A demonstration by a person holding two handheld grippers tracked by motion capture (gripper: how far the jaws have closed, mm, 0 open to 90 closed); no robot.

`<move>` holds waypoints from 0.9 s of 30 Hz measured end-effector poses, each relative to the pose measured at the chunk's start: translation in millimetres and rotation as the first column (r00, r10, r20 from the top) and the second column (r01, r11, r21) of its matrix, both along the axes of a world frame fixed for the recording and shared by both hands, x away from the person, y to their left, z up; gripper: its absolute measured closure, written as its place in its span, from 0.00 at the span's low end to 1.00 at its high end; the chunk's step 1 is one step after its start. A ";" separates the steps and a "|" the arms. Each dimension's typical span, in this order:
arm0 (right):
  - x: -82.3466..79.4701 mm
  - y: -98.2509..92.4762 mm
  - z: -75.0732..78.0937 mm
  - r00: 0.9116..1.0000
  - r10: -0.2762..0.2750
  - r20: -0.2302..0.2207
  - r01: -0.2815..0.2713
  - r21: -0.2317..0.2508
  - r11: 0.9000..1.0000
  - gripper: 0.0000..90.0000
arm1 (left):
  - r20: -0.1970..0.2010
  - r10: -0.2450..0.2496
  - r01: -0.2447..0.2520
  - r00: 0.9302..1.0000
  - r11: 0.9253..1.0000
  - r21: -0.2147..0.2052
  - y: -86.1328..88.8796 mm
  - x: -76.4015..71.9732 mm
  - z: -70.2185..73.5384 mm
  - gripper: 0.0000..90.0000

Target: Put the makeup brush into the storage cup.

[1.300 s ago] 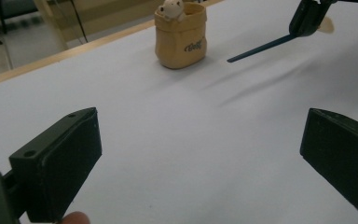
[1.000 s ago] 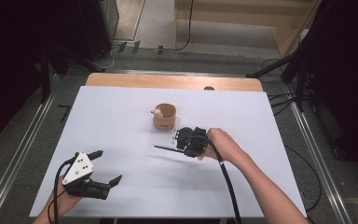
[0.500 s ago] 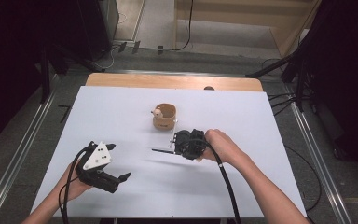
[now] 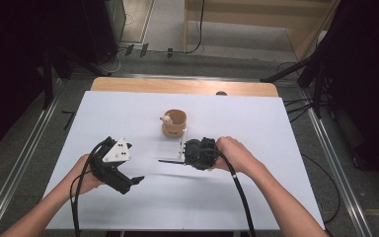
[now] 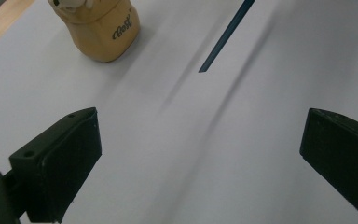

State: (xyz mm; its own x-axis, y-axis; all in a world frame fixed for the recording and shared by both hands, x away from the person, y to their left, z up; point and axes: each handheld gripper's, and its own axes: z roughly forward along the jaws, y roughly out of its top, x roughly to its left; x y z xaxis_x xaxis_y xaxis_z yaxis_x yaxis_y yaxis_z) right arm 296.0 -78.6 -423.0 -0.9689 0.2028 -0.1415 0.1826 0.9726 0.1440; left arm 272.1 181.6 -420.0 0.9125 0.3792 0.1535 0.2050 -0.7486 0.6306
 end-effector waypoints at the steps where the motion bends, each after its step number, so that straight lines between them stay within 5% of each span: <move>1: -0.7 0.3 0.0 1.000 0.001 0.000 -0.001 0.001 1.000 0.94 | -0.007 -0.011 0.011 1.000 1.000 0.001 -1.6 1.5 -0.3 0.00; 14: -3.8 4.1 3.6 0.999 0.038 0.027 -0.038 0.000 0.999 0.94 | -0.037 -0.069 0.073 0.997 0.992 0.107 -27.5 15.5 -4.3 0.00; 27: -5.4 10.0 7.3 0.998 0.052 0.040 -0.052 -0.002 0.999 0.94 | -0.046 -0.135 0.141 0.990 0.980 0.142 -51.5 23.3 -7.2 0.01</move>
State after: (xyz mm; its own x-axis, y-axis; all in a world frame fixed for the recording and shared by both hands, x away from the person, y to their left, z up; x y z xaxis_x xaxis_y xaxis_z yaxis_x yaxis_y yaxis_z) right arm 290.6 -68.7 -415.7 -0.9717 0.1523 -0.1807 0.1259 0.9807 0.1495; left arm 295.4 130.1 -427.1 0.9604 0.2256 0.1637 0.1139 -0.8538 0.5080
